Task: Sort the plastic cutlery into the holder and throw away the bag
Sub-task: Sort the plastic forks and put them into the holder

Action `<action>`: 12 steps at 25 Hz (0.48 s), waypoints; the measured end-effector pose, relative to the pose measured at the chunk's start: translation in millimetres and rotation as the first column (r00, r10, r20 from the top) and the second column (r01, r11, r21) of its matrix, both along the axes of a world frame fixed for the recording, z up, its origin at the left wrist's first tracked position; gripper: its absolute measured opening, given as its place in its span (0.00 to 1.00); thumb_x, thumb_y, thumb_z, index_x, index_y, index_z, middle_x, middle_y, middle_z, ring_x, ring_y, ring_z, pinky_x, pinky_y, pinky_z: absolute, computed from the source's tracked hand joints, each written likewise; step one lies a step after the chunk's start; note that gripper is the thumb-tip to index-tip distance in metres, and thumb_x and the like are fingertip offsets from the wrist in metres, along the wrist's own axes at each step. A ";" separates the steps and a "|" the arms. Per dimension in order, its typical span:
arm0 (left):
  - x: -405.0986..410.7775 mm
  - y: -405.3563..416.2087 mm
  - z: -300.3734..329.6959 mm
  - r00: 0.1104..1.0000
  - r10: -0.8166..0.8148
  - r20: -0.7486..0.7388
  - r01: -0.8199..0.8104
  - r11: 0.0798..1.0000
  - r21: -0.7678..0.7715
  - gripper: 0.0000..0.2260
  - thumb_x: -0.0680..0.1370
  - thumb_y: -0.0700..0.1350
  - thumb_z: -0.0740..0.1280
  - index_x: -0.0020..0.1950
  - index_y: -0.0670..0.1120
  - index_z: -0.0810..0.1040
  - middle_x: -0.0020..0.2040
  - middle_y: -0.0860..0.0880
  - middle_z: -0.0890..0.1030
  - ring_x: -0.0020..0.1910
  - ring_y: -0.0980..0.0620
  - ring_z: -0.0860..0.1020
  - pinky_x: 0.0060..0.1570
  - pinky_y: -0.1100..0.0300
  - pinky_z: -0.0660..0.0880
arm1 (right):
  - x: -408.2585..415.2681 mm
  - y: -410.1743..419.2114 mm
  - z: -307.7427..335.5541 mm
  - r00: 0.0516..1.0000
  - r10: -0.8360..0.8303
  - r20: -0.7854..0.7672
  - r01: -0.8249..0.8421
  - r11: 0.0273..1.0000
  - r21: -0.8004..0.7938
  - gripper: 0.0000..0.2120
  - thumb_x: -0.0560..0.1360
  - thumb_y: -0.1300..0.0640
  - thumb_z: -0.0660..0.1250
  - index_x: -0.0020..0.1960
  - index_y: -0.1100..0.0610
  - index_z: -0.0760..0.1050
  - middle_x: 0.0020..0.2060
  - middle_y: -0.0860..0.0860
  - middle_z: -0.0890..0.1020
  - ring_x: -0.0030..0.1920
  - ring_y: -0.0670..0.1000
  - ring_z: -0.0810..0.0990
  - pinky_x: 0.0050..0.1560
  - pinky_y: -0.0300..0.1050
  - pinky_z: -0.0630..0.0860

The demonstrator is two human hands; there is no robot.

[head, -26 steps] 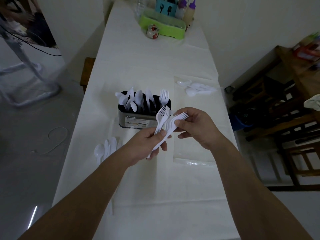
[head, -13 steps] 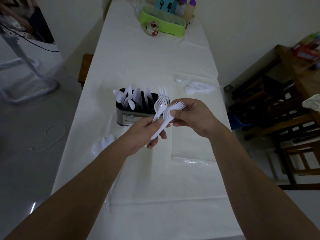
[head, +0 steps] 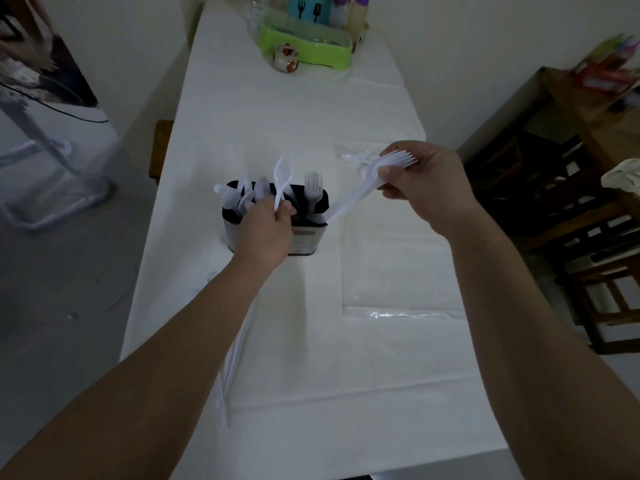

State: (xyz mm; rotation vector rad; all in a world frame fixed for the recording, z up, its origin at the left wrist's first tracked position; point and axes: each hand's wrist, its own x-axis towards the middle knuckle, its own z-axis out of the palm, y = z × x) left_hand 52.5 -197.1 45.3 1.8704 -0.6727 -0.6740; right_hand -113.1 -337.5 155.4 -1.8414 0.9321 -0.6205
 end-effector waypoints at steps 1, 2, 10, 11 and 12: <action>3.0 -5.3 -0.9 0.997 -0.043 0.059 0.041 0.999 0.035 0.10 0.82 0.45 0.61 0.41 0.46 0.74 0.33 0.52 0.75 0.35 0.50 0.74 0.34 0.58 0.70 | 2.0 -0.6 -0.8 1.000 0.005 -0.018 -0.005 1.000 -0.029 0.12 0.75 0.68 0.67 0.43 0.52 0.81 0.39 0.56 0.82 0.39 0.51 0.82 0.44 0.49 0.82; 5.6 -11.7 -2.0 0.990 -0.099 0.104 0.091 0.992 0.082 0.11 0.80 0.46 0.64 0.37 0.47 0.73 0.31 0.52 0.73 0.34 0.50 0.73 0.33 0.59 0.67 | 3.8 -1.6 -2.6 0.999 0.002 -0.033 -0.003 0.999 -0.041 0.12 0.75 0.68 0.67 0.43 0.51 0.81 0.38 0.55 0.82 0.38 0.50 0.81 0.44 0.49 0.82; 10.0 -45.0 -6.9 0.880 -0.369 0.298 0.273 0.908 0.317 0.07 0.74 0.45 0.72 0.43 0.43 0.77 0.39 0.47 0.81 0.43 0.46 0.79 0.41 0.55 0.74 | 8.1 -1.0 -8.8 0.999 0.007 -0.047 -0.007 1.000 -0.003 0.08 0.75 0.68 0.68 0.48 0.57 0.81 0.39 0.55 0.82 0.34 0.45 0.82 0.43 0.43 0.82; 9.1 -47.2 -4.2 0.866 -0.378 0.326 0.269 0.903 0.334 0.07 0.74 0.44 0.71 0.43 0.42 0.77 0.39 0.45 0.81 0.42 0.45 0.79 0.41 0.53 0.75 | 8.3 -1.3 -8.5 0.999 0.014 -0.051 -0.014 1.000 -0.007 0.08 0.75 0.69 0.68 0.48 0.58 0.82 0.38 0.55 0.82 0.34 0.46 0.81 0.43 0.43 0.82; 9.3 -50.0 -1.4 0.859 -0.383 0.340 0.263 0.900 0.348 0.07 0.74 0.44 0.70 0.43 0.41 0.76 0.39 0.45 0.80 0.40 0.45 0.78 0.40 0.53 0.75 | 8.6 -2.3 -8.4 0.999 0.017 -0.052 -0.017 1.000 -0.013 0.08 0.75 0.69 0.68 0.48 0.58 0.82 0.38 0.55 0.82 0.34 0.46 0.81 0.43 0.43 0.82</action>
